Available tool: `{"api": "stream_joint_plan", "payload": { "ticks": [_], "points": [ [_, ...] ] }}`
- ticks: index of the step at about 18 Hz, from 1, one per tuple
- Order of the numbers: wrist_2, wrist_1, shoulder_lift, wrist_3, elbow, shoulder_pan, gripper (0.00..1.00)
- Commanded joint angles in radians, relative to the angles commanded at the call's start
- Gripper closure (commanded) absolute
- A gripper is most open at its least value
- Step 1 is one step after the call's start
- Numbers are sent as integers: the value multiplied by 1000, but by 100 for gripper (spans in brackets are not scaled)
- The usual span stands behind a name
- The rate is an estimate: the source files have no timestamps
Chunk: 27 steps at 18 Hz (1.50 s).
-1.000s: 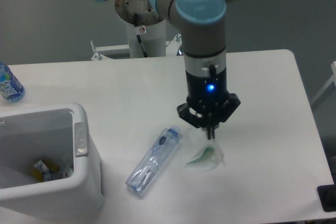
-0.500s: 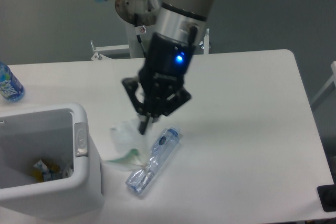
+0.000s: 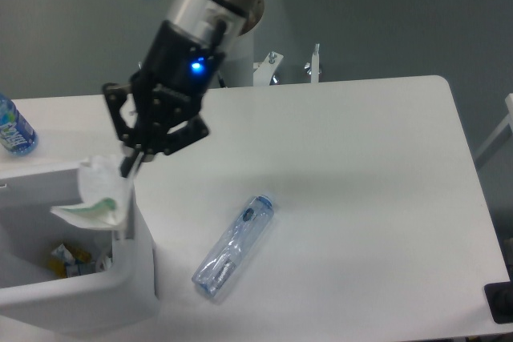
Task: Place the trash in the trash can
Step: 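Carry the wrapper over the white bin and release it, then move the open gripper over the clear plastic bottle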
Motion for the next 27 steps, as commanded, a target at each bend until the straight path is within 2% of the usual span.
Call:
{"api": "stream_joint_plan", "payload": {
  "ticks": [1, 2, 3, 4, 5, 12, 16, 19, 21, 23, 27],
  "points": [
    [0, 2, -6, 0, 5, -11, 78],
    [0, 11, -12, 3, 9, -11, 48],
    [0, 29, -18, 5, 12, -11, 27],
    [2, 49, -20, 3, 14, -11, 10],
    [3, 55, -20, 2, 15, -11, 0],
    [6, 57, -18, 0, 17, 18, 0],
    [8, 57, -12, -5, 37, 160, 0],
    [11, 67, -21, 23, 38, 211, 0],
    [58, 68, -26, 84, 38, 239, 0],
    [151, 64, -41, 232, 31, 244, 0],
    [271, 60, -129, 429, 22, 245, 0]
  ]
}}
